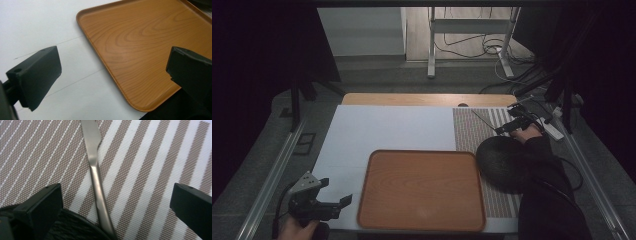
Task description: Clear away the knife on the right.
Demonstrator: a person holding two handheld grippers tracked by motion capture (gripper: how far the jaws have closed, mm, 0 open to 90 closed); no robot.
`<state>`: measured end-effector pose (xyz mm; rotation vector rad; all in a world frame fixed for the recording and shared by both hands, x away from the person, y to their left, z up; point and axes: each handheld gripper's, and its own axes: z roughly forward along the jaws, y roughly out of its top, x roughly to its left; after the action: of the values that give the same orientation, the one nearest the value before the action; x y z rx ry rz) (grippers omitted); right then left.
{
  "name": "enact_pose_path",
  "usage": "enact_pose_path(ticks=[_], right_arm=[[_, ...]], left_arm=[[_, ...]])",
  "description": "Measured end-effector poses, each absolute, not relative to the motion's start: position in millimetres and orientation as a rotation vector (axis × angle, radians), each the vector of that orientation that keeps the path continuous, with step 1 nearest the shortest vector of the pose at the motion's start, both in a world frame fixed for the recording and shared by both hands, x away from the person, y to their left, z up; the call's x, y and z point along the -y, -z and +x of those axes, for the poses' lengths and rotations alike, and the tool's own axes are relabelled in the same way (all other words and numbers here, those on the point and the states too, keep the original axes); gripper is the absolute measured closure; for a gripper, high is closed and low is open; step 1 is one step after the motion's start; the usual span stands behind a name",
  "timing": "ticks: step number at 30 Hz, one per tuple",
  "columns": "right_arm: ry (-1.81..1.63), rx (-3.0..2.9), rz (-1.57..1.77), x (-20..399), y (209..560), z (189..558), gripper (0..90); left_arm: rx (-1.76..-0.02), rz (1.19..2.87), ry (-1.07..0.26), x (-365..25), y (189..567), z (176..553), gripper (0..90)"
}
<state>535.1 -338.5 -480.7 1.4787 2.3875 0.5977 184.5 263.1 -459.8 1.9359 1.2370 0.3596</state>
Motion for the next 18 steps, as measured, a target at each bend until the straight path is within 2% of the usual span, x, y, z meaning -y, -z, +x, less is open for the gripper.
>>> enact_pose_path(ticks=[13,18], right_arm=[[-0.481,-2.395,1.495,318,499,544,0.8],[-0.5,-2.389,1.496,323,500,546,18.0]], left_arm=[[-1.24,1.934,-0.361,-263,460,184,0.0],[-1.24,1.937,-0.362,-263,460,184,0.0]])
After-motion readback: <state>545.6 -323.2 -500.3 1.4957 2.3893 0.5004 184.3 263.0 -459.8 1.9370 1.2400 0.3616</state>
